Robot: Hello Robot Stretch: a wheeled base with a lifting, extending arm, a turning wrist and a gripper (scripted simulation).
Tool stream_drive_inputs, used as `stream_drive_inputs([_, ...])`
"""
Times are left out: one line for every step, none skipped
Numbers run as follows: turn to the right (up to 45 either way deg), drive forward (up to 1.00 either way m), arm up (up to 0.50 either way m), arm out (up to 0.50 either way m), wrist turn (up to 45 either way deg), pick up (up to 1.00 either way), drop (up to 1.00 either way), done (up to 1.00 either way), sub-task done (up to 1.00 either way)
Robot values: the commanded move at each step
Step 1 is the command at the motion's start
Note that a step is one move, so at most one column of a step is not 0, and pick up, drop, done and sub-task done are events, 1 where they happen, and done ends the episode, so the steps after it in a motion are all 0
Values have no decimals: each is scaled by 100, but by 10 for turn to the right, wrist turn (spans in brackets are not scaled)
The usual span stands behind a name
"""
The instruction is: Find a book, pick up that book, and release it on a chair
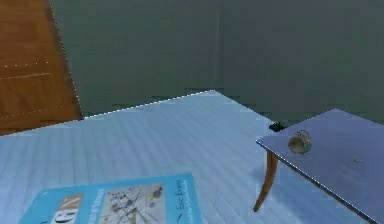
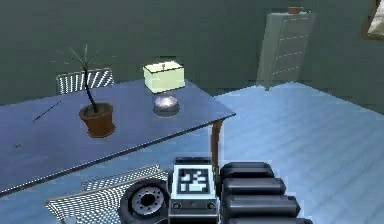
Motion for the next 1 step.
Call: stream_drive_inputs([360, 0, 0, 0, 0, 0, 0, 0, 0])
